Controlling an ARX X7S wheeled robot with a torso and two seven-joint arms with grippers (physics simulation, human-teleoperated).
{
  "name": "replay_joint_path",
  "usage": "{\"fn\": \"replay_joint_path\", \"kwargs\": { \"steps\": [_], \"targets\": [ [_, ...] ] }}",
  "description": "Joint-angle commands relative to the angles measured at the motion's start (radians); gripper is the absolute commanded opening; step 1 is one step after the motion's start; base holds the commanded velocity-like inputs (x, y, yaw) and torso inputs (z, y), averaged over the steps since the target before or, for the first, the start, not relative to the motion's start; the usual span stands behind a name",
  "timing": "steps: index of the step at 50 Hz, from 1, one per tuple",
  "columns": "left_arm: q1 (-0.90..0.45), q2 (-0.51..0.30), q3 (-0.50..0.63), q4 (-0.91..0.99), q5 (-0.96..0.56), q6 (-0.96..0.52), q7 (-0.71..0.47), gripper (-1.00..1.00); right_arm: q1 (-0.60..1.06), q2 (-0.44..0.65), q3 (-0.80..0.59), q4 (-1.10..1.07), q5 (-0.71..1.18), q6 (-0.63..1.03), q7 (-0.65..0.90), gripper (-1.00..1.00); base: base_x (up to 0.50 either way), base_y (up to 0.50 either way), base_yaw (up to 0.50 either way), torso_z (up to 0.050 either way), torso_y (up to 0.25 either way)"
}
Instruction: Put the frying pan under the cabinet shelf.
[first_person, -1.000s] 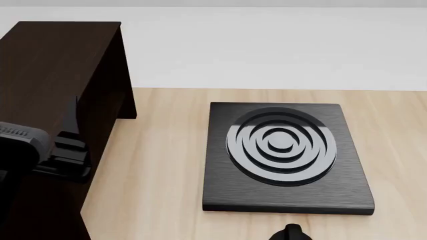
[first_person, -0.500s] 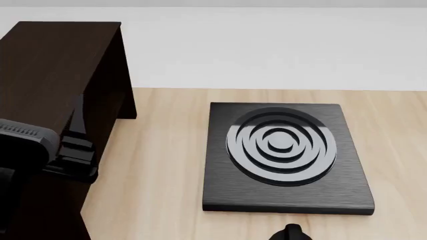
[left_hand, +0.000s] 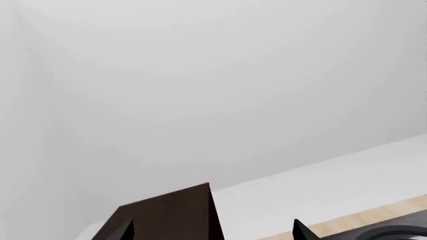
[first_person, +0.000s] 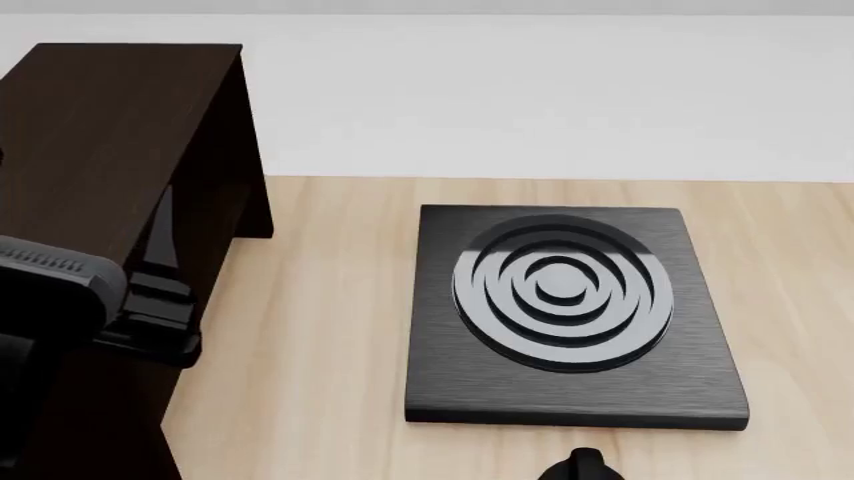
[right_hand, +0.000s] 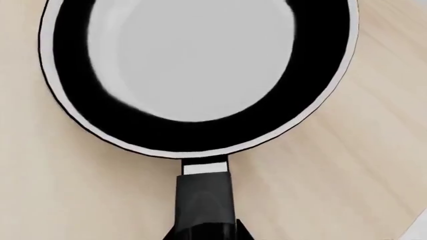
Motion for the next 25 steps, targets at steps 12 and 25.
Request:
{"fn": "replay_joint_path", "kwargs": {
  "steps": [12, 25],
  "targets": [
    [-0.012, -0.013, -0.045, 0.066, -0.035, -0.06, -0.004, 1.0, 0.0, 0.015, -0.06, -0.31, -0.07, 0.201, 0.022, -1.0, 0.0, 0.0, 0.0, 0.0, 0.0],
    [-0.002, -0.021, -0.086, 0.106, -0.058, -0.083, -0.006, 1.0, 0.056, 0.089, -0.093, -0.584, -0.073, 0.434, 0.019, -1.0, 0.0, 0.0, 0.0, 0.0, 0.0]
  ]
}}
